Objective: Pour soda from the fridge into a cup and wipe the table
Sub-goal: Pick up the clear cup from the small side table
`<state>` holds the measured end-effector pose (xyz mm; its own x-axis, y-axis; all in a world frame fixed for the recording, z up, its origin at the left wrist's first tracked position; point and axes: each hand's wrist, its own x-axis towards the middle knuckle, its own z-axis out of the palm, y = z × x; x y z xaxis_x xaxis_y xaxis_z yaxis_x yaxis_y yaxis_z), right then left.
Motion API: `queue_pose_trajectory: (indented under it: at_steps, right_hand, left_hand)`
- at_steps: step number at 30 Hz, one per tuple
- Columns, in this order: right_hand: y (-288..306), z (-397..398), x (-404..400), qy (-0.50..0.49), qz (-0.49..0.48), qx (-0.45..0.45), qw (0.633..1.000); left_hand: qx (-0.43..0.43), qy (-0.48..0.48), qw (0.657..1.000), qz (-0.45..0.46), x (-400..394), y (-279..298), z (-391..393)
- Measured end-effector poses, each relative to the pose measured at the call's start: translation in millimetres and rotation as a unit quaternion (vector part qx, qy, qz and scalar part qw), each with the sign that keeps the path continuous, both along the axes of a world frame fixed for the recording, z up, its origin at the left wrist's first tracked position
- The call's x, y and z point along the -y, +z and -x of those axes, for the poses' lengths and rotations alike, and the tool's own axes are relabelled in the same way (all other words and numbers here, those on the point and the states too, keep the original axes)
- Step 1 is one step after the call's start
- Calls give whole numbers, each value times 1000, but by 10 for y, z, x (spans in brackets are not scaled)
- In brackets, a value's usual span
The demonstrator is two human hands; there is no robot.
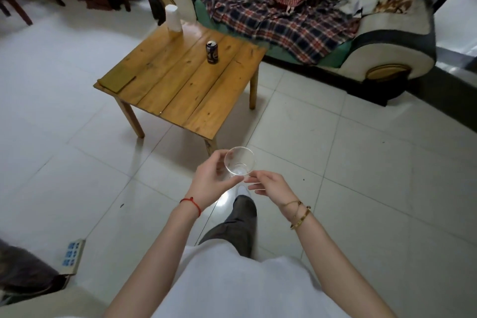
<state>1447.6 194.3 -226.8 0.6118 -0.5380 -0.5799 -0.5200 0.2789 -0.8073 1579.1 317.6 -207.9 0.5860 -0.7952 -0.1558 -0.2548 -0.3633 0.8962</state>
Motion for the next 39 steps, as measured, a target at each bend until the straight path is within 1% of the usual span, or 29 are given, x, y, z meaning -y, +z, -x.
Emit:
queue_pose_trajectory:
  at_steps: [4,13,20,24,31,34,37,39]
  right_hand:
    - [-18,-264,652,-11,-6,3,1000]
    - [116,-1090,2186,10,2,3,1000]
    - [198,-1623,3050,39,-4,4,999]
    - [133,-1918,3513,68,-13,3,998]
    - [63,-2490,4460,169,-24,11,985]
    - [96,-2663,4918,233,-22,4,972]
    - [116,-2834,5322,291,0,-6,957]
    - [112,-2951,5557,324,8,-10,946]
  left_hand:
    - [-12,-3,1000,8,670,3,-269]
    - [10,-3,1000,1,2127,173,-1078]
    - [27,21,999,-14,2948,214,-1558]
    - [40,38,998,-24,3340,220,-1770]
    - [42,136,989,-41,4095,163,-2077]
    - [28,190,981,-39,4442,158,-2094]
    - [2,248,968,-25,4777,197,-2046]
    - [0,285,958,-24,4974,191,-2031]
